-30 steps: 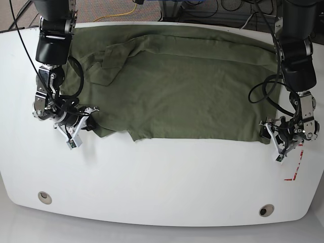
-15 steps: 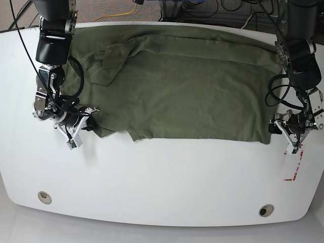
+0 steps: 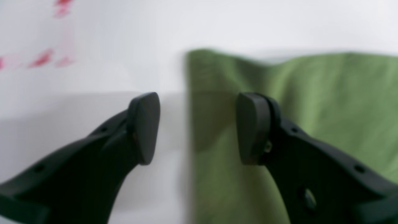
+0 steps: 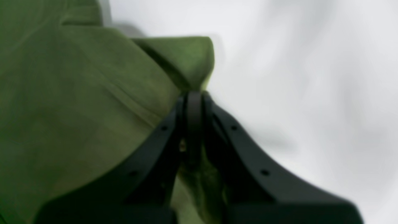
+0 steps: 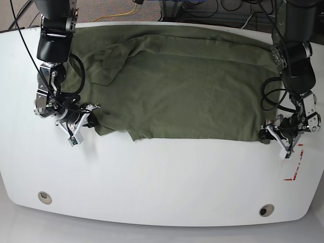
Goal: Layout the t-shirt on the table in an organized manner, then fold the t-shirt properly
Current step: 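Grasp the shirt's hem edge with both grippers, then lift the hem edge and fold it over toward the folded edge, then release the left gripper and move the right gripper along the fold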
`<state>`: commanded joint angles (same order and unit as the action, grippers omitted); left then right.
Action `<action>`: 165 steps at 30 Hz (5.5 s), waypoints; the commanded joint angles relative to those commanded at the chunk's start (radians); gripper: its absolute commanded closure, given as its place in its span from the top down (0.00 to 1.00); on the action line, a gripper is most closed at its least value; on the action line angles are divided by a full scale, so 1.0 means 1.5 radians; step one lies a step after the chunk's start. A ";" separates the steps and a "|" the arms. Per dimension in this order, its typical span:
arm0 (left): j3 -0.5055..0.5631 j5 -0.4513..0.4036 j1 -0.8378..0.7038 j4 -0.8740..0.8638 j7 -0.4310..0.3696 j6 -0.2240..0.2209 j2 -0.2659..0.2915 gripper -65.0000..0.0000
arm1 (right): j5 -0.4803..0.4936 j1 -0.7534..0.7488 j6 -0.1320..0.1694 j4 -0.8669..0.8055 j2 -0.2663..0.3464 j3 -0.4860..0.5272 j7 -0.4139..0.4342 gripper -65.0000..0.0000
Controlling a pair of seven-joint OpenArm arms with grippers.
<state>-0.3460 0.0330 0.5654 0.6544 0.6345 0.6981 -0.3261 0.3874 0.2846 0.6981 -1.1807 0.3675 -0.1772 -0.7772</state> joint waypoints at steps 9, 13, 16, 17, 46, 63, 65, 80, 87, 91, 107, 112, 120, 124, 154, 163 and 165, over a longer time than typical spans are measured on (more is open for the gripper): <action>0.000 0.000 0.000 -0.001 0.000 0.000 0.017 0.55 | 0.000 0.000 0.000 0.000 0.001 -0.001 0.000 0.00; 0.000 0.000 0.000 0.000 0.000 0.000 0.015 0.51 | 0.000 0.000 0.000 0.000 0.002 -0.001 0.000 0.00; 0.000 0.000 0.000 0.000 -0.001 0.000 0.014 0.32 | 0.000 0.000 0.000 0.000 0.002 -0.001 0.000 0.00; 0.000 0.000 -0.001 0.000 -0.002 0.000 0.014 0.23 | 0.000 0.000 0.000 0.000 0.002 -0.001 0.000 0.00; -0.073 -0.001 -0.036 0.199 0.083 0.000 0.016 0.02 | 0.002 -0.019 0.000 -0.176 -0.005 -0.041 -0.084 0.00; -0.074 -0.001 -0.144 0.436 0.209 0.000 0.013 0.02 | 0.000 -0.106 0.000 -0.417 -0.017 -0.082 -0.218 0.00; -0.074 -0.001 -0.155 0.454 0.224 0.000 0.013 0.02 | 0.000 -0.116 0.000 -0.442 -0.018 -0.082 -0.238 0.00; -0.074 -0.001 -0.312 0.596 0.268 0.000 0.011 0.03 | 0.006 -0.281 0.000 -0.540 -0.056 -0.149 -0.277 0.00; -0.073 -0.001 -0.360 0.606 0.268 0.000 -0.008 0.03 | 0.001 -0.340 0.000 -0.543 -0.081 -0.169 -0.277 0.01; -0.073 -0.001 -0.388 0.609 0.268 0.000 -0.026 0.03 | 0.000 -0.357 0.000 -0.543 -0.089 -0.183 -0.277 0.24; -0.071 -0.003 -0.402 0.609 0.271 0.000 -0.039 0.56 | 0.002 -0.280 0.000 -0.535 -0.093 -0.181 -0.277 0.83; -0.070 -0.003 -0.391 0.628 0.271 0.000 -0.040 0.56 | 0.001 -0.200 0.000 -0.461 -0.136 -0.180 -0.277 0.83; -0.070 -0.002 -0.364 0.668 0.271 0.000 -0.058 0.56 | 0.002 -0.118 0.000 -0.308 -0.159 -0.180 -0.273 0.83; -0.070 -0.002 -0.353 0.672 0.271 0.000 -0.058 0.55 | 0.006 -0.104 0.000 -0.265 -0.160 -0.180 -0.273 0.82; -0.070 -0.002 -0.343 0.672 0.269 0.000 -0.056 0.55 | 0.001 -0.114 0.000 -0.186 -0.206 -0.087 -0.221 0.60; -0.070 -0.003 -0.343 0.670 0.269 0.000 -0.055 0.55 | 0.006 -0.101 0.000 -0.188 -0.203 -0.077 -0.220 0.00; -0.069 -0.003 -0.343 0.670 0.269 0.000 -0.055 0.55 | 0.007 -0.097 0.000 -0.191 -0.203 -0.054 -0.222 0.00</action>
<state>-0.4488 0.0284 0.0514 1.6594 1.0380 0.6981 -0.4089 0.3982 0.1389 0.6981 -1.4676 0.0637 -0.2585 -1.1101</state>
